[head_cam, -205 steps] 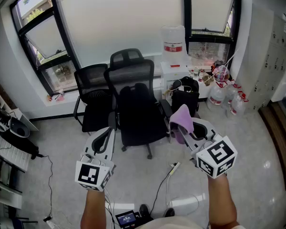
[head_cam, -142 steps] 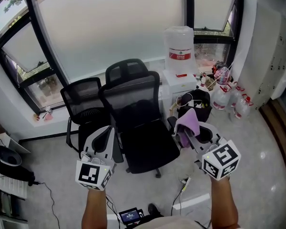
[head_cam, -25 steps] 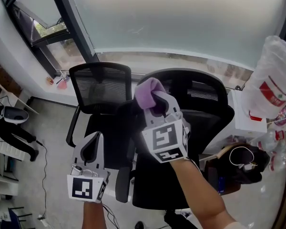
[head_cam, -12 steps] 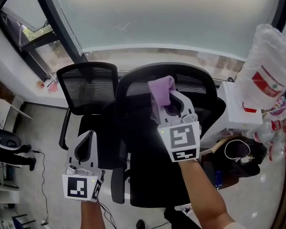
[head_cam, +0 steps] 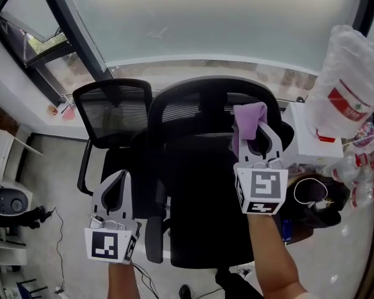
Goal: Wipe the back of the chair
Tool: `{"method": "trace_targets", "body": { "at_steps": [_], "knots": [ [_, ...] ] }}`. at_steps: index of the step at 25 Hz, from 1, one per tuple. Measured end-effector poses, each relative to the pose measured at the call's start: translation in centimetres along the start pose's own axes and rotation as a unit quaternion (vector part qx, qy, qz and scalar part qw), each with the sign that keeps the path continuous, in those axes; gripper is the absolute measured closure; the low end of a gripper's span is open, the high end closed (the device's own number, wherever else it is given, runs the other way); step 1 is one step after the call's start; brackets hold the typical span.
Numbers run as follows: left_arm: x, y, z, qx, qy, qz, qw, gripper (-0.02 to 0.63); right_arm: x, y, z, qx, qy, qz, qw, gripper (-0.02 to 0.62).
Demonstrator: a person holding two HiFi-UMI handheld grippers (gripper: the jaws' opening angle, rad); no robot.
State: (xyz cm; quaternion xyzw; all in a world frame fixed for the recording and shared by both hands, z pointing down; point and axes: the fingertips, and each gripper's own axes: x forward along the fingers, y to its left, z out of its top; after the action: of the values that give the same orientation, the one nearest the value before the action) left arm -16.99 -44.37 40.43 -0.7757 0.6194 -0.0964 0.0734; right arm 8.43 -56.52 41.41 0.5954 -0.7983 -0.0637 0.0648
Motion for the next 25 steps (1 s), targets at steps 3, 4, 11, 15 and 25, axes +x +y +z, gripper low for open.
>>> {"method": "trace_targets", "body": {
  "at_steps": [3, 4, 11, 15, 25],
  "knots": [
    [-1.5, 0.8, -0.2, 0.002, 0.003, 0.010, 0.9999, 0.600, 1.9, 4.9, -0.7, -0.002, 0.014, 0.062, 0.998, 0.545],
    [-2.0, 1.1, -0.3, 0.002, 0.005, 0.015, 0.9999, 0.600, 2.5, 7.4, -1.1, -0.006, 0.019, 0.093, 0.996, 0.545],
    [-5.8, 3.3, -1.1, 0.002, 0.016, 0.046, 0.9988, 0.600, 2.0, 22.5, -0.7, -0.041, 0.018, 0.241, 0.969, 0.543],
    [-6.8, 3.6, -1.6, -0.001, 0.021, 0.053, 0.9984, 0.600, 1.6, 22.7, -0.8, -0.036, 0.016, 0.242, 0.970, 0.543],
    [-4.7, 0.2, -0.5, 0.005, 0.015, 0.024, 0.9996, 0.600, 1.0, 4.3, -5.5, 0.019, 0.045, 0.067, 0.997, 0.543]
  ]
}}
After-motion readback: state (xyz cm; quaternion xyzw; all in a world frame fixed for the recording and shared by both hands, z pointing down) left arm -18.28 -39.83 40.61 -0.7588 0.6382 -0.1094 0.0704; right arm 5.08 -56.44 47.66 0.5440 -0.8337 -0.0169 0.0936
